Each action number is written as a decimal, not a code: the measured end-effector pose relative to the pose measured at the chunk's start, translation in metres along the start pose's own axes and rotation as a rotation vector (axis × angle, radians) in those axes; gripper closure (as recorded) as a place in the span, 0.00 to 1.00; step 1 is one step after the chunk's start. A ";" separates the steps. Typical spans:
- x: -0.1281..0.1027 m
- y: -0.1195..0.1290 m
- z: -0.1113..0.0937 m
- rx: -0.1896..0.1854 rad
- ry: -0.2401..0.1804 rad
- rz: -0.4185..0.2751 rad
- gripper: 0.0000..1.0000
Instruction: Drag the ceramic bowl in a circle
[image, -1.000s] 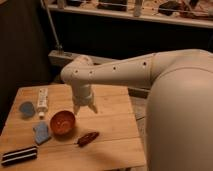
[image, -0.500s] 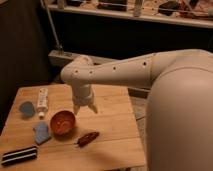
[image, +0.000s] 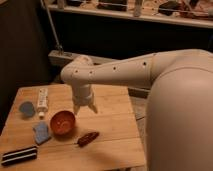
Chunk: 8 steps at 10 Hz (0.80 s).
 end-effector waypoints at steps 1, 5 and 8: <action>0.000 0.000 0.000 0.001 -0.001 -0.001 0.35; -0.011 0.011 0.010 0.048 -0.049 -0.100 0.35; -0.016 0.053 0.028 0.007 -0.055 -0.256 0.35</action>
